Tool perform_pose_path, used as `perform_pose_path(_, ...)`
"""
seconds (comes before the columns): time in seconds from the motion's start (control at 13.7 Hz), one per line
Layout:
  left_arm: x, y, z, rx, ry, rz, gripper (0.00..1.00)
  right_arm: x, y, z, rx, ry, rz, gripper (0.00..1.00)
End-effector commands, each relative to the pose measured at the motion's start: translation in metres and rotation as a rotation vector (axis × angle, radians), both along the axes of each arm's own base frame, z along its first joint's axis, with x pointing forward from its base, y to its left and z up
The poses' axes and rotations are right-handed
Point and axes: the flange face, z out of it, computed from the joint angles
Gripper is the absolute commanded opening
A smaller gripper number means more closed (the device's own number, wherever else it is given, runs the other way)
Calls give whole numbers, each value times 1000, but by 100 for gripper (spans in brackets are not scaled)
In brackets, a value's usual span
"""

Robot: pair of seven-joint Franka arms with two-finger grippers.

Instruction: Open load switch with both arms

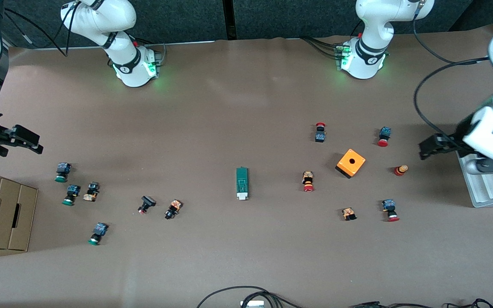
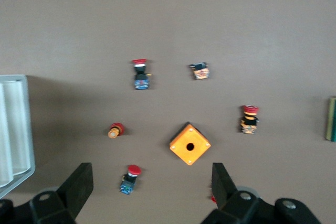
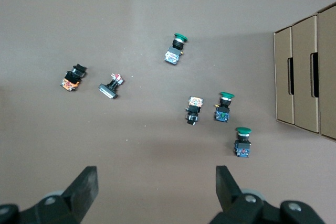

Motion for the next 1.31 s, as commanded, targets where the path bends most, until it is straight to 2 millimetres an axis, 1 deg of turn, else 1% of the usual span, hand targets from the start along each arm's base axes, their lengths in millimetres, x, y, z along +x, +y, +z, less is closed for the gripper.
perform_pose_path(0.0, -8, -33, 10, 5, -22, -58, 100, 5, 0, 2, -13, -12, 3, 100)
perform_pose_path(0.15, -8, -41, 11, -3, -25, -56, 100, 6, 2, 3, -13, -15, 4, 100)
perform_pose_path(0.22, -5, -48, 5, -4, -15, -68, 100, 5, 3, 2, -13, -12, 5, 100)
perform_pose_path(0.36, -1, -58, -13, -7, 16, -90, 100, 5, 1, 2, -14, -14, 6, 100)
perform_pose_path(0.44, 3, -66, -31, -8, 48, -105, 100, 5, 1, 2, -13, -12, 3, 100)
perform_pose_path(0.51, 2, -75, -38, -8, 62, -121, 100, 5, 1, 2, -13, -12, 3, 100)
perform_pose_path(0.66, -4, -97, -37, -16, 62, -161, 100, 5, 2, 2, -15, -9, 8, 100)
perform_pose_path(0.73, -5, -104, -37, -18, 62, -177, 100, 5, 1, 2, -15, -9, 6, 100)
perform_pose_path(0.88, -7, -118, -38, 43, 44, -222, 100, 5, 1, 2, -15, -8, 8, 100)
perform_pose_path(1.02, -11, -131, -36, 48, 32, -250, 100, 5, 1, 1, -14, -9, 12, 100)
perform_pose_path(1.24, -19, -174, -29, 23, -54, -309, 100, 5, 2, 2, -15, -9, 14, 100)
